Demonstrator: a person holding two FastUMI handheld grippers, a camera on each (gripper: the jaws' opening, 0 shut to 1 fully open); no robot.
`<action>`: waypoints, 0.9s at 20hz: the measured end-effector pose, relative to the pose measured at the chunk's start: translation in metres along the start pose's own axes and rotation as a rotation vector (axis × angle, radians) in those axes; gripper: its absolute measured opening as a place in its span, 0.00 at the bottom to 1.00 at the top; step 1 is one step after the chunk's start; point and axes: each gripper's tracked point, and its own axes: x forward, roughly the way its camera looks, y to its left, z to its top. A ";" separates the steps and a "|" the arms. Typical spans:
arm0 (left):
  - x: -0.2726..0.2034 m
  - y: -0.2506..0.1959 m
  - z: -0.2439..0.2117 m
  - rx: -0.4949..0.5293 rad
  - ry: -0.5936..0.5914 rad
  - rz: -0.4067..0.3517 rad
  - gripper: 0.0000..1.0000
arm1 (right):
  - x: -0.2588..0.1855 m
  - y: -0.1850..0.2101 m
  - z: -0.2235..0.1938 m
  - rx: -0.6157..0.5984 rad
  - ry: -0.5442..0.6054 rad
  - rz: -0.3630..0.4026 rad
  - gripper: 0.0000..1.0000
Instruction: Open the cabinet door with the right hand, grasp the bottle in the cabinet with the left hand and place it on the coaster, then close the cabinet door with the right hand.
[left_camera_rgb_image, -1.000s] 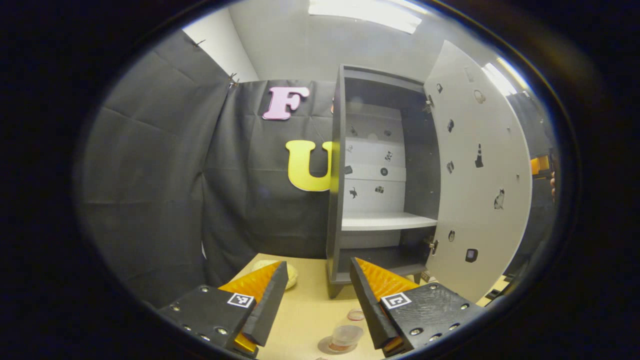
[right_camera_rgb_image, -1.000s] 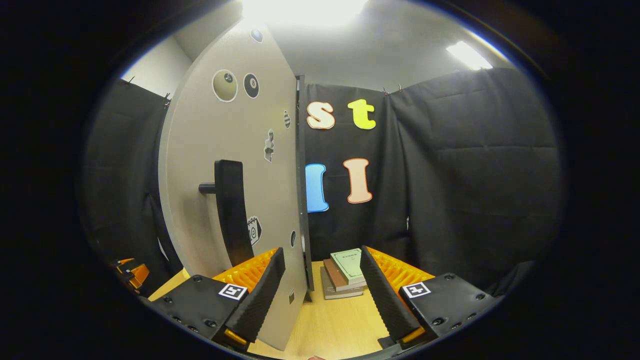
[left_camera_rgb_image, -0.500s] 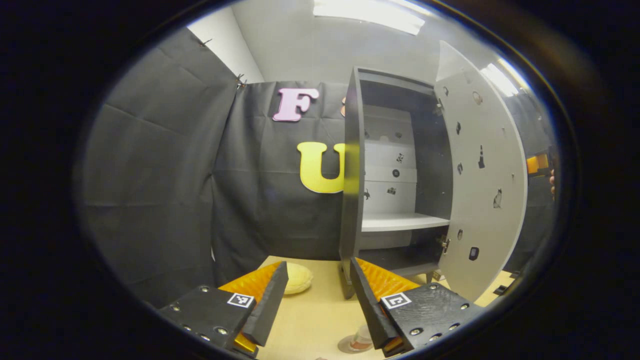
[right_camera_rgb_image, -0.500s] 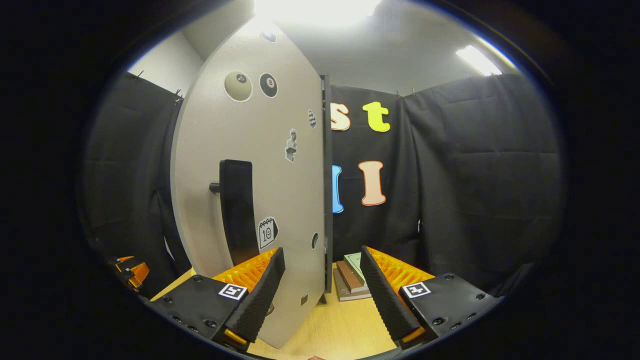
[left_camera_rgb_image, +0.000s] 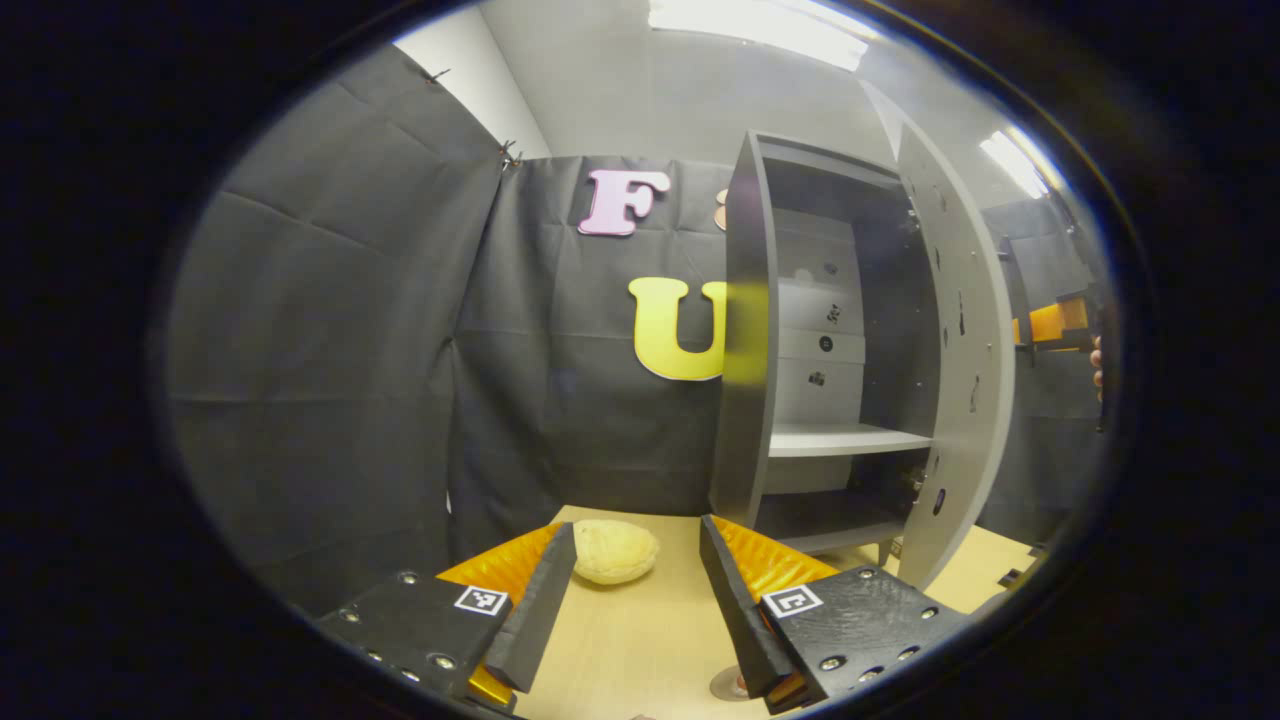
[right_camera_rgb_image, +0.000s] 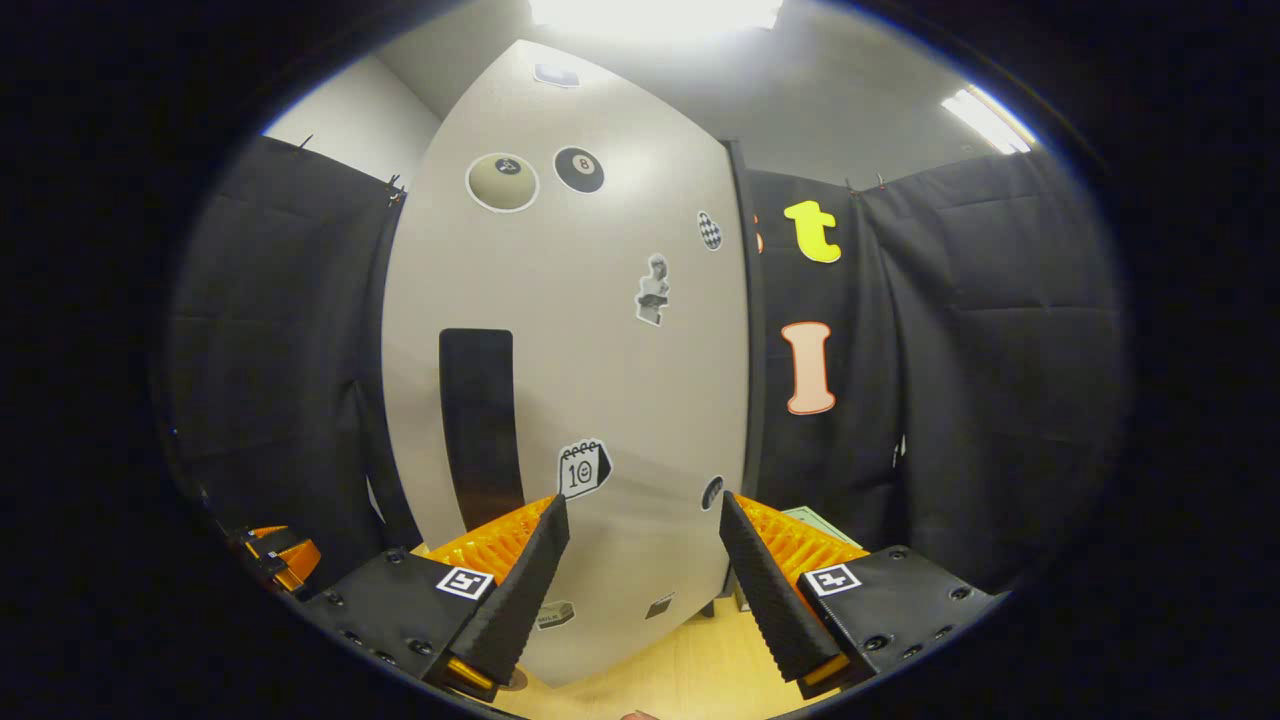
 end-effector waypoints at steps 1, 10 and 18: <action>0.000 0.004 0.000 0.002 -0.001 0.007 0.74 | 0.009 0.004 0.002 -0.005 -0.006 0.017 0.97; -0.017 0.041 0.001 0.010 -0.004 0.082 0.74 | 0.050 0.036 0.011 -0.018 -0.018 0.060 0.97; -0.027 0.052 0.005 0.018 0.000 0.116 0.74 | 0.055 0.038 0.006 0.041 0.002 0.054 0.97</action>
